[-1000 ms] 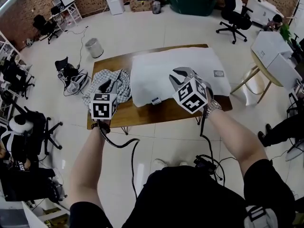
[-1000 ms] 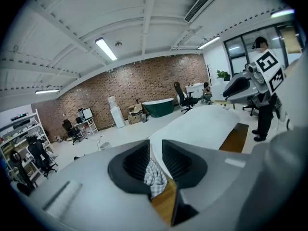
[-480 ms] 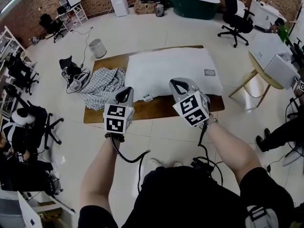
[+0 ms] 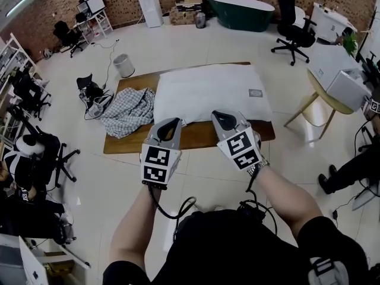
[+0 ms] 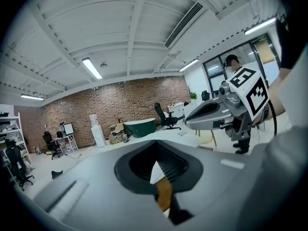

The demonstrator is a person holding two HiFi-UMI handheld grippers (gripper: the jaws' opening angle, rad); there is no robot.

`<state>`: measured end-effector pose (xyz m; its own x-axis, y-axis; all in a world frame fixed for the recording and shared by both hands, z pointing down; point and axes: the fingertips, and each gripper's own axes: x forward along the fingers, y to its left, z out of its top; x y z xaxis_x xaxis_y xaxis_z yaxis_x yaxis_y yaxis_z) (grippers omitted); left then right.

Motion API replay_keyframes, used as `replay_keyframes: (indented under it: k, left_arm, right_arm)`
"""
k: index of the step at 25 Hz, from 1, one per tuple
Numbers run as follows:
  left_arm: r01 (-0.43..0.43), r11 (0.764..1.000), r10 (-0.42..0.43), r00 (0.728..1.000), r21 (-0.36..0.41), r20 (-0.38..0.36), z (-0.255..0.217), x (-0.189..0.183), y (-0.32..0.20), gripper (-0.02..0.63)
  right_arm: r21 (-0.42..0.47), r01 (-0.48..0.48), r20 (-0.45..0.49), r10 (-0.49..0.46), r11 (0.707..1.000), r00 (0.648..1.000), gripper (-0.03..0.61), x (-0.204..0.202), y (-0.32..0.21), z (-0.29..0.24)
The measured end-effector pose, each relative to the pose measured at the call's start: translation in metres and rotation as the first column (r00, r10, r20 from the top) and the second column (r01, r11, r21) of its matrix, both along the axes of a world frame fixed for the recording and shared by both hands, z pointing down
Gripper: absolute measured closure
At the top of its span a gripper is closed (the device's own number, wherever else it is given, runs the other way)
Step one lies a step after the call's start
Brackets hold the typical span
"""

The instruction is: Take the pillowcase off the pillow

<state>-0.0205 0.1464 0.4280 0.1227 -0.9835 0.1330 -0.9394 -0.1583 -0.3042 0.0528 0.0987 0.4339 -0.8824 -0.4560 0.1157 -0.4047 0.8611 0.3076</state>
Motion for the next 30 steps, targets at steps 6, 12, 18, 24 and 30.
replay_keyframes:
  k: [6, 12, 18, 24, 30]
  left_arm:
    - [0.001, 0.999, 0.0, 1.0, 0.048, -0.027, -0.011, 0.025, 0.003, 0.611]
    - [0.015, 0.999, -0.012, 0.997, 0.048, -0.077, -0.018, 0.029, -0.004, 0.611]
    - [0.012, 0.998, -0.007, 0.997, 0.06, -0.077, -0.009, 0.034, 0.0, 0.611]
    - [0.006, 0.998, -0.002, 0.998, 0.056, -0.069, -0.015, 0.038, -0.008, 0.611]
    - [0.003, 0.999, 0.001, 0.997, 0.05, -0.073, -0.011, 0.041, -0.01, 0.611]
  right_arm:
    - [0.016, 0.025, 0.029, -0.026, 1.0, 0.999, 0.578, 0.01, 0.018, -0.006]
    - [0.035, 0.045, 0.038, -0.046, 0.998, 0.998, 0.578, 0.01, 0.021, -0.019]
    - [0.101, 0.057, 0.09, -0.066, 0.993, 0.994, 0.578, 0.012, 0.038, -0.022]
    - [0.101, 0.039, 0.091, -0.048, 0.994, 0.995, 0.578, 0.014, 0.031, -0.031]
    - [0.101, 0.037, 0.099, -0.047, 0.994, 0.994, 0.578, 0.011, 0.031, -0.032]
